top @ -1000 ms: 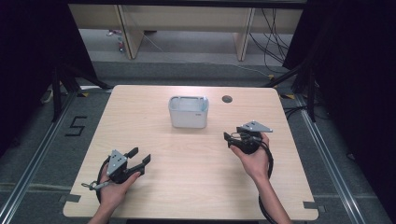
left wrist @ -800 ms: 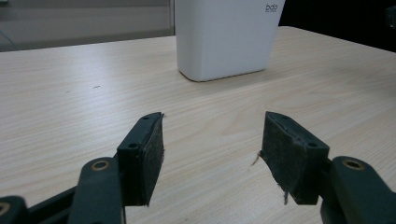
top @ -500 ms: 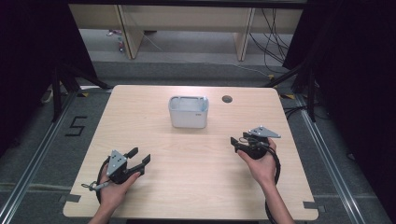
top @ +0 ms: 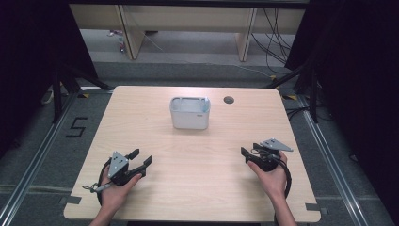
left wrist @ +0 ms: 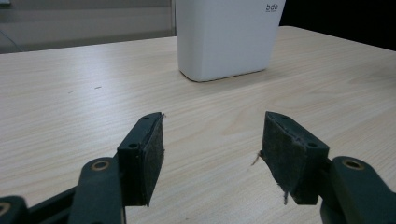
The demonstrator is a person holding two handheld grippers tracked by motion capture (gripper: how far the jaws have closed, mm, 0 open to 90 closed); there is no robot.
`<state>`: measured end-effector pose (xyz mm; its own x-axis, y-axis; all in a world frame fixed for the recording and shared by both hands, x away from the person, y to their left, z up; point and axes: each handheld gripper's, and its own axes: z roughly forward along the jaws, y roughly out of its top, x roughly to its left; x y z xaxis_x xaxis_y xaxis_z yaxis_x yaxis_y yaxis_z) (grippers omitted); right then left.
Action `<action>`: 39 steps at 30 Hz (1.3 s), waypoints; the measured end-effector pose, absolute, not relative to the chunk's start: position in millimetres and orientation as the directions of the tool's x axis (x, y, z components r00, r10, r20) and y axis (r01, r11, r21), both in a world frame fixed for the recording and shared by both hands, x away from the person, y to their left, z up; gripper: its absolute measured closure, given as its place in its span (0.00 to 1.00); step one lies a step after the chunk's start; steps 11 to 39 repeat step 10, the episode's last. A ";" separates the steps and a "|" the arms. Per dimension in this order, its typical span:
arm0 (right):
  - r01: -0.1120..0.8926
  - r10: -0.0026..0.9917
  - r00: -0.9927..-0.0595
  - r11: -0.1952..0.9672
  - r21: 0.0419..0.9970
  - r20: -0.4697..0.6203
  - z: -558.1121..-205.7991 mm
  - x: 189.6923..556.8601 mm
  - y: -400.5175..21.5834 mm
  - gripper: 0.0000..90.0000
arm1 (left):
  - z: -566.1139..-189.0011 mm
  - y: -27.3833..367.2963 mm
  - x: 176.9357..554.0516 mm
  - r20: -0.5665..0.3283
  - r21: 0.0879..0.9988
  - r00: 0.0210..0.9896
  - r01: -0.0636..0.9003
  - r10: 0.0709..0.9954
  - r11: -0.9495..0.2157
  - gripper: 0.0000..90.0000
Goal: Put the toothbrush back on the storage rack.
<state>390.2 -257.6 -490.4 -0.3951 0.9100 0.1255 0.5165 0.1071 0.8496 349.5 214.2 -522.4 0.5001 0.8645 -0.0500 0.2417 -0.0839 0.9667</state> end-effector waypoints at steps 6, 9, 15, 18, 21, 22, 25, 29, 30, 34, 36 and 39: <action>0.510 0.910 -0.378 0.053 0.858 0.169 -498.4 380.8 -260.8 0.46 | -522.3 214.0 349.5 -0.052 0.966 0.499 0.245 0.865 -0.084 0.43; 0.520 0.908 -0.382 0.060 0.852 0.170 -499.9 379.5 -259.3 0.46 | -523.2 213.9 351.2 -0.056 0.970 0.505 0.233 0.861 -0.073 0.43; 0.536 0.910 -0.367 0.037 0.843 0.194 -499.6 377.2 -256.8 0.46 | -523.2 214.4 351.9 -0.058 0.970 0.503 0.233 0.862 -0.071 0.43; 0.536 0.910 -0.367 0.037 0.843 0.194 -499.6 377.2 -256.8 0.46 | -523.2 214.4 351.9 -0.058 0.970 0.503 0.233 0.862 -0.071 0.43; 0.536 0.910 -0.367 0.037 0.843 0.194 -499.6 377.2 -256.8 0.46 | -523.2 214.4 351.9 -0.058 0.970 0.503 0.233 0.862 -0.071 0.43; 0.536 0.910 -0.367 0.037 0.843 0.194 -499.6 377.2 -256.8 0.46 | -523.2 214.4 351.9 -0.058 0.970 0.503 0.233 0.862 -0.071 0.43; 0.536 0.910 -0.367 0.037 0.843 0.194 -499.6 377.2 -256.8 0.46 | -523.2 214.4 351.9 -0.058 0.970 0.503 0.233 0.862 -0.071 0.43; 0.536 0.910 -0.367 0.037 0.843 0.194 -499.6 377.2 -256.8 0.46 | -523.2 214.4 351.9 -0.058 0.970 0.503 0.233 0.862 -0.071 0.43; 0.536 0.910 -0.367 0.037 0.843 0.194 -499.6 377.2 -256.8 0.46 | -523.2 214.4 351.9 -0.058 0.970 0.503 0.233 0.862 -0.071 0.43; 0.536 0.910 -0.367 0.037 0.843 0.194 -499.6 377.2 -256.8 0.46 | -523.2 214.4 351.9 -0.058 0.970 0.503 0.233 0.862 -0.071 0.43; 0.536 0.910 -0.367 0.037 0.843 0.194 -499.6 377.2 -256.8 0.46 | -523.2 214.4 351.9 -0.058 0.970 0.503 0.233 0.862 -0.071 0.43; 0.536 0.910 -0.367 0.037 0.843 0.194 -499.6 377.2 -256.8 0.46 | -523.2 214.4 351.9 -0.058 0.970 0.503 0.233 0.862 -0.071 0.43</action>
